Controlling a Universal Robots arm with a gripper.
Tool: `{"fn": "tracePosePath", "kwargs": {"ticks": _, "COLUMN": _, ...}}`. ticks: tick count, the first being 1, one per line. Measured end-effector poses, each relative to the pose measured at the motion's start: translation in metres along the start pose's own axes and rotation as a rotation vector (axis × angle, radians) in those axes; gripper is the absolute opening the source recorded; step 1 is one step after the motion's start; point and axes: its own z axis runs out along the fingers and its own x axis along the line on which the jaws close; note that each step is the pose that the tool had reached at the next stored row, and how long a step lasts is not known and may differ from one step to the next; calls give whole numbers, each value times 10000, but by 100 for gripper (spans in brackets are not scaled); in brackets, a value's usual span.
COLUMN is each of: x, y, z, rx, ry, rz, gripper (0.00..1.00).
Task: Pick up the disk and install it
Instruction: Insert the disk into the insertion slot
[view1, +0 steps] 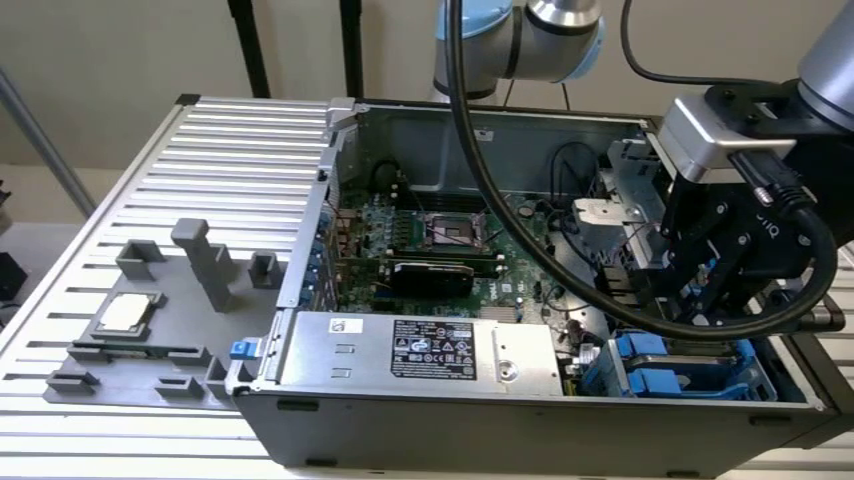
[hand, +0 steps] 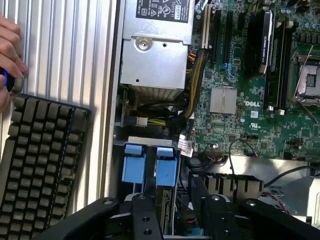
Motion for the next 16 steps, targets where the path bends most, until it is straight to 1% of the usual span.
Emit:
{"fn": "tracePosePath", "kwargs": {"ticks": 13, "x": 0, "y": 0, "z": 0, "rx": 0, "ry": 0, "rz": 1, "gripper": 0}}
{"fn": "tracePosePath", "kwargs": {"ticks": 15, "x": 3, "y": -41, "z": -3, "rx": -9, "ry": 2, "rz": 2, "gripper": 0}}
{"fn": "tracePosePath", "kwargs": {"ticks": 16, "x": 5, "y": -84, "z": -4, "rx": -21, "ry": -2, "rz": 1, "gripper": 0}}
